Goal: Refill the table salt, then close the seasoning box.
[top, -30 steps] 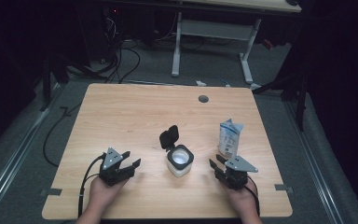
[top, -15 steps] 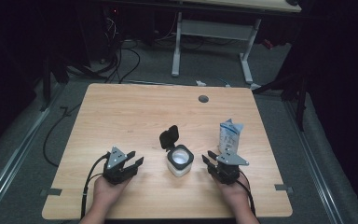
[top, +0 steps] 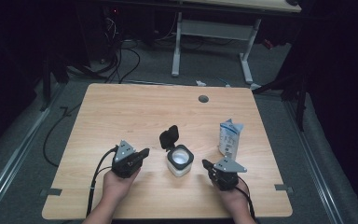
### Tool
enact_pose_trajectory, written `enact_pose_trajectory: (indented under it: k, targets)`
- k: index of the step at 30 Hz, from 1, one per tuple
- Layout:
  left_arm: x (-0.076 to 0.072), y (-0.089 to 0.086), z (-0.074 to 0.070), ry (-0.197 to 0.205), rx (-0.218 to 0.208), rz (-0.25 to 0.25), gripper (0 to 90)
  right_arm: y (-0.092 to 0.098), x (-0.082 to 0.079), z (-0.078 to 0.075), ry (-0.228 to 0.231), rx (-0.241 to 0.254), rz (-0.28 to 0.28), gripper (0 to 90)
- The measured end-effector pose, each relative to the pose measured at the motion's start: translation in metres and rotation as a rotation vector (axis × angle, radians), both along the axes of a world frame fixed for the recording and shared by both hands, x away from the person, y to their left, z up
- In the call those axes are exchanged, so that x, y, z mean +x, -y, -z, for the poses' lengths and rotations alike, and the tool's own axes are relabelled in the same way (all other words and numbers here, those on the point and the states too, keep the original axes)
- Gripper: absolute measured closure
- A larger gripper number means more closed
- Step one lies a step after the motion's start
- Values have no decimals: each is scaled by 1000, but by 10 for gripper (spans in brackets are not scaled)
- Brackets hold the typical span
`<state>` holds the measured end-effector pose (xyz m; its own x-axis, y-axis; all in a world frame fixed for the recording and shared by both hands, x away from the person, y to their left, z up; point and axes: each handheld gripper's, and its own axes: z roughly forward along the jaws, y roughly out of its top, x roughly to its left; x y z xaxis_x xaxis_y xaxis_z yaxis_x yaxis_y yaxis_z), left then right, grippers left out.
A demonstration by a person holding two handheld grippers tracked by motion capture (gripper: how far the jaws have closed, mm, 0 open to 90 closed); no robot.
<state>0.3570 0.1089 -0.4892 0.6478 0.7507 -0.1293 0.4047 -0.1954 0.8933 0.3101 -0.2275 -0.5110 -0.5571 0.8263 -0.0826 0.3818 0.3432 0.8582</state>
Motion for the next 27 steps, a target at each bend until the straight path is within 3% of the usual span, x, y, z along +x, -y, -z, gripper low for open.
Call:
enact_pose_trajectory:
  k: [8,27]
  targets:
    - [11,9,-16,3,-45,-2,897,-15,-5,5,-6,-24,-51,900]
    - [24,26,-35,18,-66,19,900,-30,-6,9,-15,-15,-99,900]
